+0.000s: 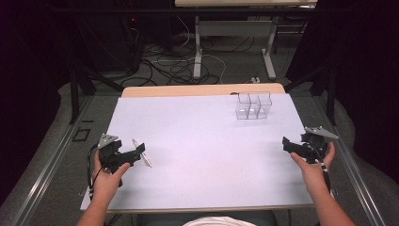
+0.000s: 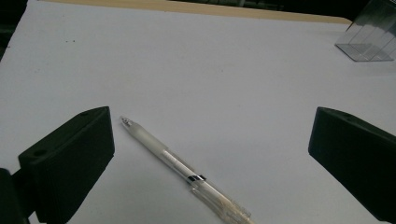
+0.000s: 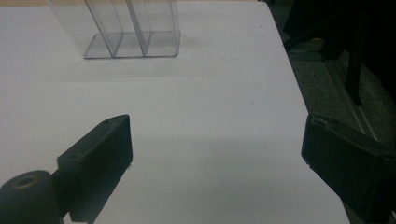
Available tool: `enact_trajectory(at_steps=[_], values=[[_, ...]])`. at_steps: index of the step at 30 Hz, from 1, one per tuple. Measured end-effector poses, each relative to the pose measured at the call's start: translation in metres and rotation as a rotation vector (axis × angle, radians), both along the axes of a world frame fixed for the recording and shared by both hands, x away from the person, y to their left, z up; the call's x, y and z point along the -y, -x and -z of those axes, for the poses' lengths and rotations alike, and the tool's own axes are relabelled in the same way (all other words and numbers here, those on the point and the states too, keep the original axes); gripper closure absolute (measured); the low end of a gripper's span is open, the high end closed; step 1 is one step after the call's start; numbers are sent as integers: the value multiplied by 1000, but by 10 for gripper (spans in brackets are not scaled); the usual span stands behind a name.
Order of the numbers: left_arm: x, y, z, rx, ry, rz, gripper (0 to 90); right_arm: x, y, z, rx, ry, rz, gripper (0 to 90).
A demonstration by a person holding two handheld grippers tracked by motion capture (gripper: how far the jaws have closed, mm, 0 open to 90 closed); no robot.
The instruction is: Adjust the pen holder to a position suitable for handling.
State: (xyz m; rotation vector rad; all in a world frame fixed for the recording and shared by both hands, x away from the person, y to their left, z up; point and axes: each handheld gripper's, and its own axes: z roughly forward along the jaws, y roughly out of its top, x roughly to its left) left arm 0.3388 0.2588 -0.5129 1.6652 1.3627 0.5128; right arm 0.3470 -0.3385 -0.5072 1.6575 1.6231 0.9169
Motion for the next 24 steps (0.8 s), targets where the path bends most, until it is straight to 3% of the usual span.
enact_trajectory(at_steps=[3,5,8,12,16,24], values=[[2,0,1,7,-5,4,6,-2,-4,1,-14,-6,-17,85],[2,2,0,5,-9,6,7,-4,-6,1,-16,-21,-22,135],[3,4,0,9,-15,10,16,-8,-10,-1,-18,-54,-68,166],[4,5,0,7,-19,15,18,-18,-13,-7,-19,-11,-118,283],[5,6,0,12,-22,17,18,-27,-16,-12,-26,30,-144,345],[6,6,1,8,-18,16,22,-40,-33,-36,1,-3,-189,377]])
